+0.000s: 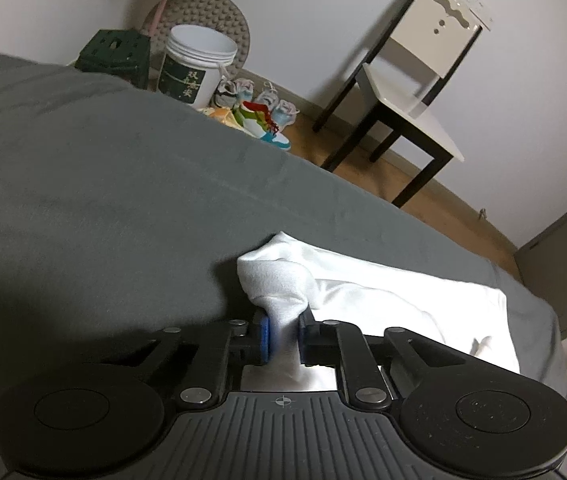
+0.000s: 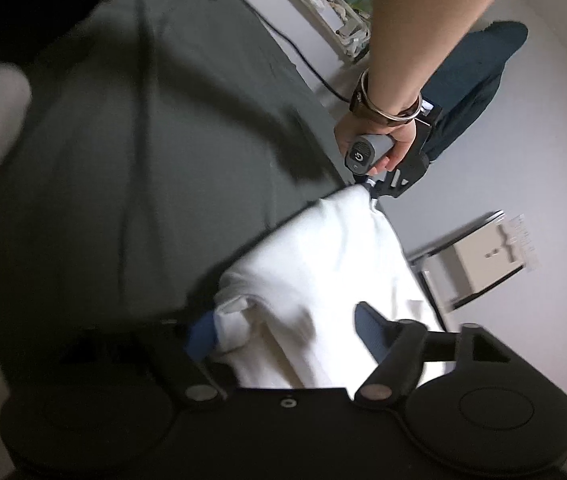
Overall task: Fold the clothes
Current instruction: 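Lift the folded white shirt with both grippers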
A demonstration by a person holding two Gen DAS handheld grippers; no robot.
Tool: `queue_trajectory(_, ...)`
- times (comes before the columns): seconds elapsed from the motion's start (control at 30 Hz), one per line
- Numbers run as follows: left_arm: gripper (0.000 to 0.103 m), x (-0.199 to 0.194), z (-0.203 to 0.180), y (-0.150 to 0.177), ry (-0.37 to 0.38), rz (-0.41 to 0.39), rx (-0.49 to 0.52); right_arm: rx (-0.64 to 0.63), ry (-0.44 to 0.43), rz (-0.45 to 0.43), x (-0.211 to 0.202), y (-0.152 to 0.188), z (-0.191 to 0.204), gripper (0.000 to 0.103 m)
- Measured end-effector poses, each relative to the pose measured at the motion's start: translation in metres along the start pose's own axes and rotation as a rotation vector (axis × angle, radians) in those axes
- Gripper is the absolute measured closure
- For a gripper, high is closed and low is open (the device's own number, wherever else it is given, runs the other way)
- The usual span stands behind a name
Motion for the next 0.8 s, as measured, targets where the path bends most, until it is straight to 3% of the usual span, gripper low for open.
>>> queue_trajectory(0.17,0.093,-0.001,-0.011,-0.001,-0.065,-0.014,0.072,0.012,-0.010,0.002,0.002,0.001,-0.001,0.080)
queue_trajectory(0.2,0.094,-0.002,-0.014,-0.002,-0.079,-0.012,0.083,0.040,-0.008,-0.005,0.001,0.002,-0.007,0.082)
queue_trajectory(0.3,0.094,-0.010,-0.028,-0.010,-0.114,0.003,0.115,0.164,-0.036,-0.027,-0.008,0.004,-0.028,0.083)
queue_trajectory(0.47,0.094,-0.027,-0.076,-0.021,-0.133,0.015,0.175,0.478,-0.118,-0.051,-0.019,0.032,-0.085,0.083)
queue_trajectory(0.63,0.094,-0.038,-0.137,-0.023,-0.130,0.031,0.217,0.849,-0.201,-0.065,-0.022,0.088,-0.139,0.083)
queue_trajectory(0.8,0.094,-0.016,-0.200,0.000,-0.121,0.056,0.242,1.205,-0.260,-0.037,-0.015,0.161,-0.168,0.083)
Point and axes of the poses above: each gripper's, at about its wrist camera, not at the fingertips, and x roughly the way its jaws point, z to its left, y to its underside, the point moved 8 cm from there along x, roughly the way its jaws point, and after that the axes turned 14 degrees about -x, right-handed, at the moved point
